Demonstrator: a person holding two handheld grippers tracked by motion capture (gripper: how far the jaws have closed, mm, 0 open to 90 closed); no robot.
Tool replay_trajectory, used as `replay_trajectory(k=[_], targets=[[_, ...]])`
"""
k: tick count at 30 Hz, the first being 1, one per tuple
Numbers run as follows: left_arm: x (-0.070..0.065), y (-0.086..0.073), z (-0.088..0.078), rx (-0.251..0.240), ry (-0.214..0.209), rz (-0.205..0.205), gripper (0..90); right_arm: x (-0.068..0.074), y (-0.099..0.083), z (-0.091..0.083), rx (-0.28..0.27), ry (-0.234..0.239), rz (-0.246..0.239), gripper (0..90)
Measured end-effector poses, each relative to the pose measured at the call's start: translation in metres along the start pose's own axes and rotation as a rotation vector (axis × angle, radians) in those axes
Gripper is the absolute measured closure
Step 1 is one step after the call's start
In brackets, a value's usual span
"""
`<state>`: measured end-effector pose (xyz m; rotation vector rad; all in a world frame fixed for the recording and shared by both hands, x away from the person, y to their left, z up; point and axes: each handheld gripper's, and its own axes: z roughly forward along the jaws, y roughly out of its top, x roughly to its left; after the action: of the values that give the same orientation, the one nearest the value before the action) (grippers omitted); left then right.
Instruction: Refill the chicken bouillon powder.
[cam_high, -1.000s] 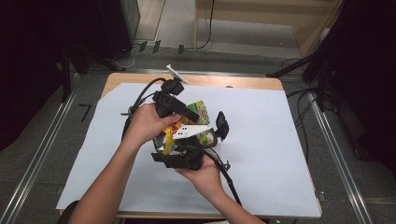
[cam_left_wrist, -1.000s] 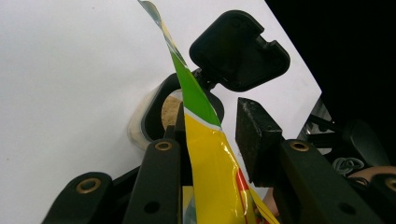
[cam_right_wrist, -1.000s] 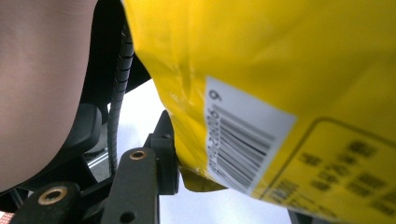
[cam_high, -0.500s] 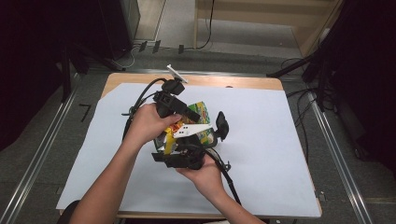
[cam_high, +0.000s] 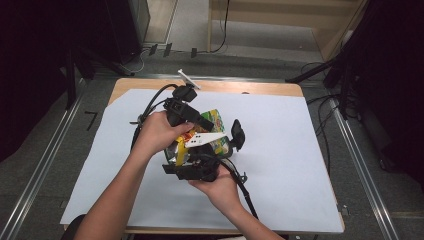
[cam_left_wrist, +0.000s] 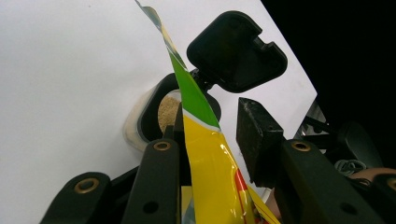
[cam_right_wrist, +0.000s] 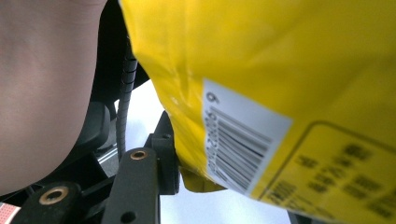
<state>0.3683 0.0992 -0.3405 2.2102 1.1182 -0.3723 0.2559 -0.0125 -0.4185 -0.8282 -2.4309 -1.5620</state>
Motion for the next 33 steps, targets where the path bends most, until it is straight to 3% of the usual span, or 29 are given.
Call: replay_trajectory(k=[17,33], targets=[[0.002,-0.001,-0.001,0.004,-0.009,-0.003,69.4,0.001,0.0,0.001,-0.001,-0.002,-0.014,59.9],[0.003,-0.013,-0.003,0.045,-0.032,0.023,67.4,0.01,-0.021,0.015,-0.061,-0.067,-0.157,59.7]])
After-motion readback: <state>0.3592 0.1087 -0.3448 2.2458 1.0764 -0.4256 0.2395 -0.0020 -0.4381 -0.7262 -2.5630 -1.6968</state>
